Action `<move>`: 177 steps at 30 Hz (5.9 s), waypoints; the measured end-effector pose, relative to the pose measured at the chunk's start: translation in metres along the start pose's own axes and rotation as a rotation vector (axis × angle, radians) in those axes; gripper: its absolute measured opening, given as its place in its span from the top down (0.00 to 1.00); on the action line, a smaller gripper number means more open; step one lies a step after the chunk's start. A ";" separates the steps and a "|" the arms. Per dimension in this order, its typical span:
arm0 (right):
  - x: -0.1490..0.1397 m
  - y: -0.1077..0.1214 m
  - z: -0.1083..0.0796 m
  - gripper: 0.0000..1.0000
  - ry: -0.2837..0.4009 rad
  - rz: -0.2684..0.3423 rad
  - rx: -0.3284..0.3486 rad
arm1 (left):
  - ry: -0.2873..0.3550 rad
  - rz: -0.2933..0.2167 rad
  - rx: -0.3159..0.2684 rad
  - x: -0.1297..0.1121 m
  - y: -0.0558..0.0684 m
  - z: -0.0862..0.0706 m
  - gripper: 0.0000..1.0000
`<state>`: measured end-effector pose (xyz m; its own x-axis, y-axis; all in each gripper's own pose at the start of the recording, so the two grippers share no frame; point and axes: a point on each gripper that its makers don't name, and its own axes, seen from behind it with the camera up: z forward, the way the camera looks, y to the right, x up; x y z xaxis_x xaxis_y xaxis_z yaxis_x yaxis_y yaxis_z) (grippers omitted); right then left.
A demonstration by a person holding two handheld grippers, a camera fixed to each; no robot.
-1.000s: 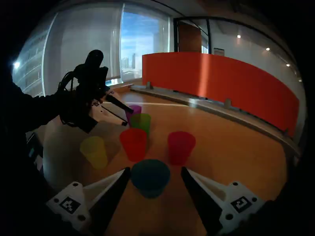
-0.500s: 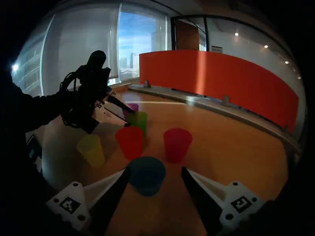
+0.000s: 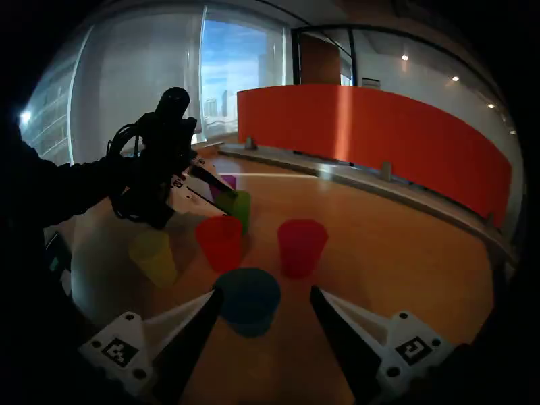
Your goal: Pour water
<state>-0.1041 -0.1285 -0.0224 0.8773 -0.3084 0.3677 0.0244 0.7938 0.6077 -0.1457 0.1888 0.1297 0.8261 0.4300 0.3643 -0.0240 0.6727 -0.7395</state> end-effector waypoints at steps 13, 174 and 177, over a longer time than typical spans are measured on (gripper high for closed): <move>0.000 0.000 0.001 0.01 0.002 0.007 0.007 | -0.008 0.025 0.030 -0.003 -0.003 0.003 0.13; 0.188 -0.074 -0.025 0.10 0.393 -0.204 0.100 | 0.478 0.000 0.065 0.093 0.071 -0.216 0.13; 0.194 -0.077 -0.025 0.10 0.397 -0.241 0.105 | 0.488 0.001 0.067 0.092 0.074 -0.216 0.13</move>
<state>0.0766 -0.2369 -0.0156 0.9685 -0.2369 -0.0772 0.2189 0.6609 0.7179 0.0502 0.1476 -0.0138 0.9930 0.1093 0.0442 -0.0478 0.7167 -0.6958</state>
